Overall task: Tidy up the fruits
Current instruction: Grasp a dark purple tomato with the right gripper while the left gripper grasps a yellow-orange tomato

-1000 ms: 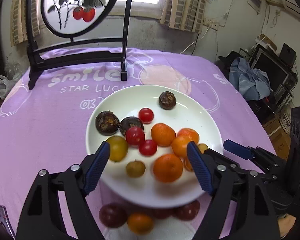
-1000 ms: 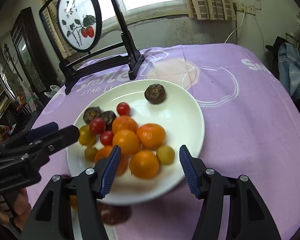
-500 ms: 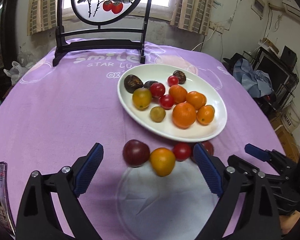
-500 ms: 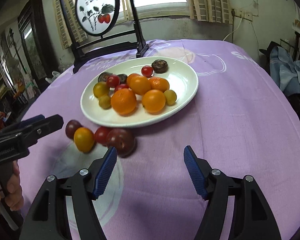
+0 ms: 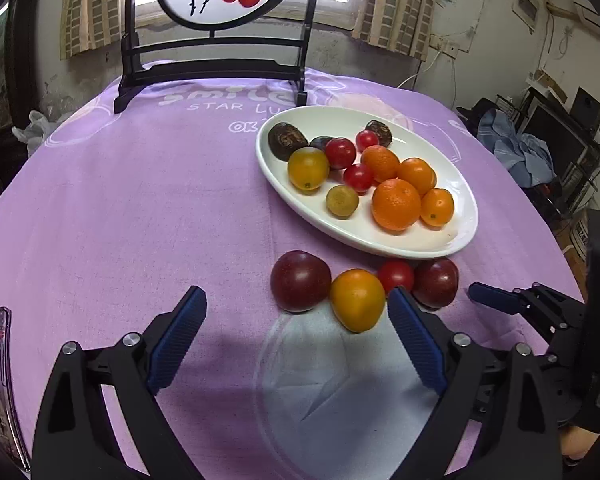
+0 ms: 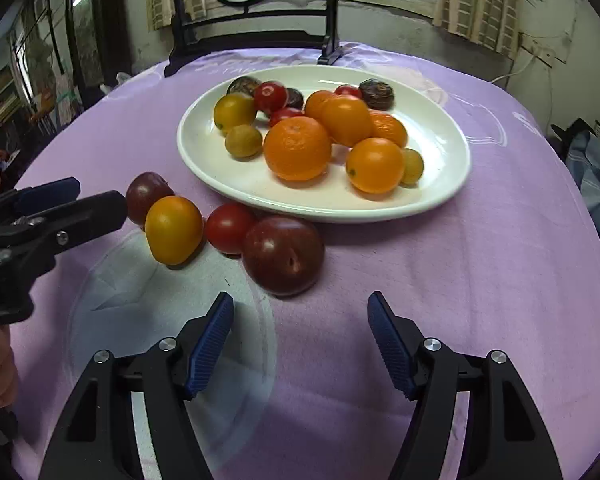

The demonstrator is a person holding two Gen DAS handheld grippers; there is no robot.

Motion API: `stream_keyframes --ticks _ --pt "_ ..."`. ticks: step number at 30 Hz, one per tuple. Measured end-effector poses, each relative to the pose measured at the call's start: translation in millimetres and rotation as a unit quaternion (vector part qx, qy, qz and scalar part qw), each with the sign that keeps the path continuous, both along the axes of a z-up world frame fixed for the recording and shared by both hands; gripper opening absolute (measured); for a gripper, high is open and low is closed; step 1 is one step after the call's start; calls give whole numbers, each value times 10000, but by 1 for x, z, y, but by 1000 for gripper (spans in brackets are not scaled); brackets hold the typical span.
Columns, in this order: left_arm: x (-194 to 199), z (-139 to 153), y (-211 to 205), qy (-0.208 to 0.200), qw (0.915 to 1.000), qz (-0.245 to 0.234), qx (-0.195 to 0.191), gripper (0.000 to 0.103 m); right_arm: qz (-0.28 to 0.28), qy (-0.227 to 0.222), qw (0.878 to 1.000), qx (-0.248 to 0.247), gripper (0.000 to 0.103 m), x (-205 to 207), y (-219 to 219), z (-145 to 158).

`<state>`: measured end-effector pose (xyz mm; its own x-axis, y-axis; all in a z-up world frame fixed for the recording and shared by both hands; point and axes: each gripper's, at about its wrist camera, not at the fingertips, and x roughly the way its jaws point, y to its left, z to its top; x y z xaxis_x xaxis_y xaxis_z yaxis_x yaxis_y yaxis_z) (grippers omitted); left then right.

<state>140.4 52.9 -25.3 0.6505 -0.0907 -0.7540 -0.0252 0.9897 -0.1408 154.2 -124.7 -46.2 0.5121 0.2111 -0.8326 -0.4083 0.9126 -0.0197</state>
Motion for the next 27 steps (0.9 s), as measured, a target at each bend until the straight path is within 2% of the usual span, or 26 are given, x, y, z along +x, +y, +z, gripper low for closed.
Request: stream_keyframes --ticks 3,9,11,16,19,27 --pt "2 -2 2 96 9999 -1 -90 91 110 -11 9999 -87 71 8 7 -2" --pt "2 -4 1 212 9994 -84 -260 91 246 37 9997 77 71 24 12 -3" --pt "2 -4 0 203 9995 -79 -222 91 343 22 9994 66 67 24 13 -2" --pt "2 -6 -1 234 9996 -63 -168 91 389 5 9991 173 42 17 13 2" --pt "1 -6 -3 219 9996 -103 -137 91 258 87 9989 376 42 14 4 5" --pt "2 -11 -6 278 9996 -99 0 92 71 -16 9988 480 41 -4 -11 10"
